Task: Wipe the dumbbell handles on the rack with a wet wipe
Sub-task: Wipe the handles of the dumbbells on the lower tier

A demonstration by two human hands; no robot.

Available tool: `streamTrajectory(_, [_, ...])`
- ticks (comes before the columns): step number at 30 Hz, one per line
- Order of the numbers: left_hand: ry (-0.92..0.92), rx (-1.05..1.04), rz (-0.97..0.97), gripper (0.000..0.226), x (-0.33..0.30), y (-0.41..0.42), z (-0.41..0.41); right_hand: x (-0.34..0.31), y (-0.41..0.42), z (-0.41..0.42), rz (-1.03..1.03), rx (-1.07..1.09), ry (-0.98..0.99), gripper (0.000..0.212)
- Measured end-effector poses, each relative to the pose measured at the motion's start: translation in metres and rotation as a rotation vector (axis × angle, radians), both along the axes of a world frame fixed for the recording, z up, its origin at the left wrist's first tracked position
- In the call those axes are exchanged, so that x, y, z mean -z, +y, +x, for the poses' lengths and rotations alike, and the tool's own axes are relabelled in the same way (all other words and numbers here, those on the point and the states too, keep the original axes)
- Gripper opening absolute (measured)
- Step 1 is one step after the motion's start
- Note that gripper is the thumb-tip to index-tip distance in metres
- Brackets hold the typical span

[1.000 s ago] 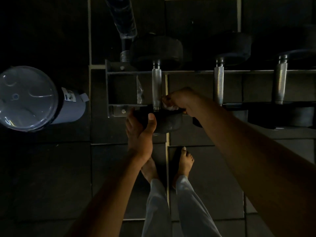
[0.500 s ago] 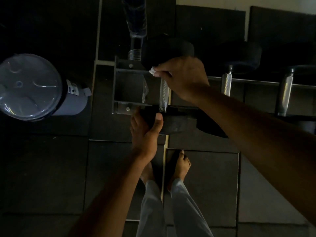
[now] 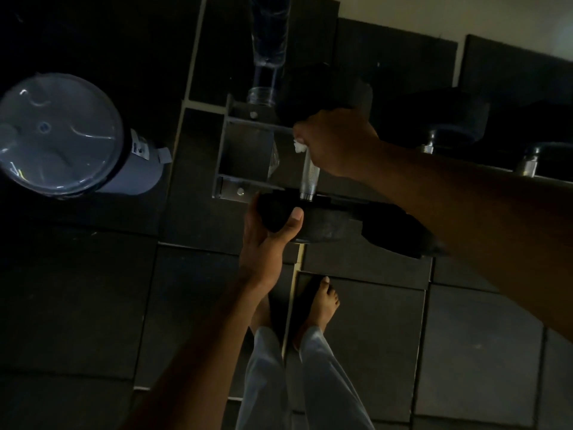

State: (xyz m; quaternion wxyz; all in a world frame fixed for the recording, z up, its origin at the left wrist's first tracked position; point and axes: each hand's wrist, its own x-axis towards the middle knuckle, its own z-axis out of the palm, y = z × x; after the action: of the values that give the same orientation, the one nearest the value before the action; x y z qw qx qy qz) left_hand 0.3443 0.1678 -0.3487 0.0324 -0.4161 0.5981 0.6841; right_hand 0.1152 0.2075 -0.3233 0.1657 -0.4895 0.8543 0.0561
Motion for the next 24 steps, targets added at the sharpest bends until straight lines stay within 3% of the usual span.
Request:
streamTrajectory(4, [0.064, 0.003, 0.056, 0.042, -0.004, -0.004, 0.001, 0.002, -0.003, -0.004, 0.072, -0.01, -0.083, 0.019])
streamTrajectory(15, [0.065, 0.03, 0.028, 0.051, -0.004, -0.003, 0.002, -0.002, -0.02, -0.001, 0.399, -0.079, -0.418, 0.021])
streamTrajectory(19, [0.045, 0.038, 0.03, 0.059, -0.005, -0.006, 0.002, 0.004, -0.019, 0.009, 0.381, -0.099, -0.477, 0.021])
streamTrajectory(24, [0.028, 0.069, 0.025, 0.04, -0.007, -0.007, 0.001, 0.012, -0.009, 0.013, 0.258, -0.02, -0.533, 0.011])
